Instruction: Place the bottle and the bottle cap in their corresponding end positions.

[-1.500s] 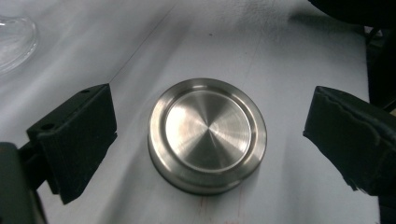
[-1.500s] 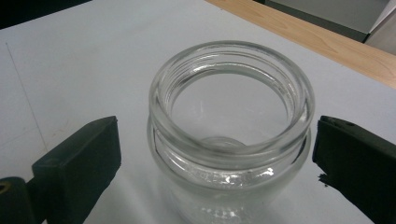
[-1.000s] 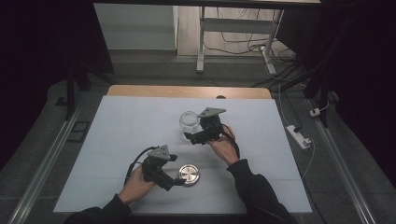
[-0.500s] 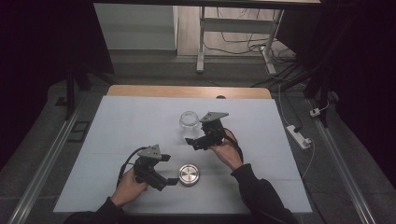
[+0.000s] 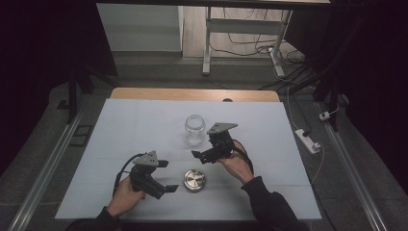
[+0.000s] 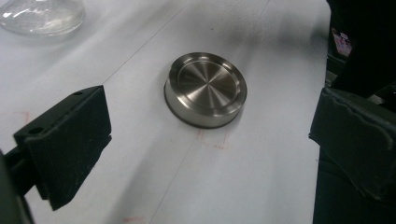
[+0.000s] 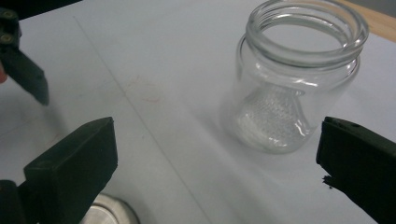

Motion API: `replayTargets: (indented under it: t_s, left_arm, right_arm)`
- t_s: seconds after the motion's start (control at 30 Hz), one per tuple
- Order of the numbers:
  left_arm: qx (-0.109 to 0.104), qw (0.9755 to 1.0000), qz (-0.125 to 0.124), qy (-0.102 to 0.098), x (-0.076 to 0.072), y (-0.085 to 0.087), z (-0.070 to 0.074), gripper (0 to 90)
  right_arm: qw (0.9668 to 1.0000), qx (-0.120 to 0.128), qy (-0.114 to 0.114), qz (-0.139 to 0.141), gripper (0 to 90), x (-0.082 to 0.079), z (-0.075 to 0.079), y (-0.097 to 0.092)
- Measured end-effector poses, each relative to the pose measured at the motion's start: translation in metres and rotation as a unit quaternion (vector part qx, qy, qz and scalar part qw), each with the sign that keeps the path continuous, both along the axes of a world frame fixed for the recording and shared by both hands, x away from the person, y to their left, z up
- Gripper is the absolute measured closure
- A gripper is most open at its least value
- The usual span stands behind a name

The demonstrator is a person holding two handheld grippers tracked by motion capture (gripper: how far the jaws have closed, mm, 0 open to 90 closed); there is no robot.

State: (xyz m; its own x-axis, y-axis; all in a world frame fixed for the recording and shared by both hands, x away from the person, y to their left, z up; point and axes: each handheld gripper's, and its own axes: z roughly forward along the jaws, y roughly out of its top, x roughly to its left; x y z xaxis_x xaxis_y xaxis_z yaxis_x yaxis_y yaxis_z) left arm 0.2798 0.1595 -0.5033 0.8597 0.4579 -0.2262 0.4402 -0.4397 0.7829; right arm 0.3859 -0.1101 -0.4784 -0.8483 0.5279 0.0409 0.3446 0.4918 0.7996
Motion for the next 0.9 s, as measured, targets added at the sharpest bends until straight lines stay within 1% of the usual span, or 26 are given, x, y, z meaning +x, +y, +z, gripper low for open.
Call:
replayTargets:
  t_s: [0.1, 0.2, 0.3, 0.47, 0.6, 0.73, 0.9]
  left_arm:
    - [0.000, 1.0000, 0.006, -0.001, -0.003, 0.004, 0.000, 0.0]
    - [0.000, 0.9999, 0.013, -0.002, -0.005, 0.009, 0.001, 0.0]
    - [-0.002, 0.9998, 0.019, 0.001, -0.008, 0.014, 0.001, 0.0]
    - [-0.005, 0.9993, 0.038, 0.000, -0.014, 0.025, 0.002, 0.0]
    - [-0.008, 0.9985, 0.053, -0.001, -0.020, 0.036, 0.002, 0.0]
    - [-0.005, 0.9977, 0.067, 0.000, -0.026, 0.046, 0.002, 0.0]
    - [-0.007, 0.9967, 0.081, 0.002, -0.032, 0.056, 0.001, 0.0]
  right_arm:
    - [0.9999, 0.006, 0.010, 0.003, 0.0, -0.007, 0.001, -0.004]
    - [0.9998, 0.013, 0.015, 0.007, 0.0, -0.014, 0.002, -0.009]
    - [0.9997, 0.013, 0.014, 0.011, 0.0, -0.021, 0.003, -0.011]
    - [0.9997, 0.014, 0.010, 0.017, 0.0, -0.032, 0.005, -0.015]
    - [0.9995, 0.017, 0.021, 0.014, 0.0, -0.040, 0.007, -0.019]
    - [0.9993, 0.014, 0.030, 0.013, 0.0, -0.046, 0.007, -0.024]
    - [0.9992, 0.011, 0.037, 0.008, 0.0, -0.055, 0.006, -0.032]
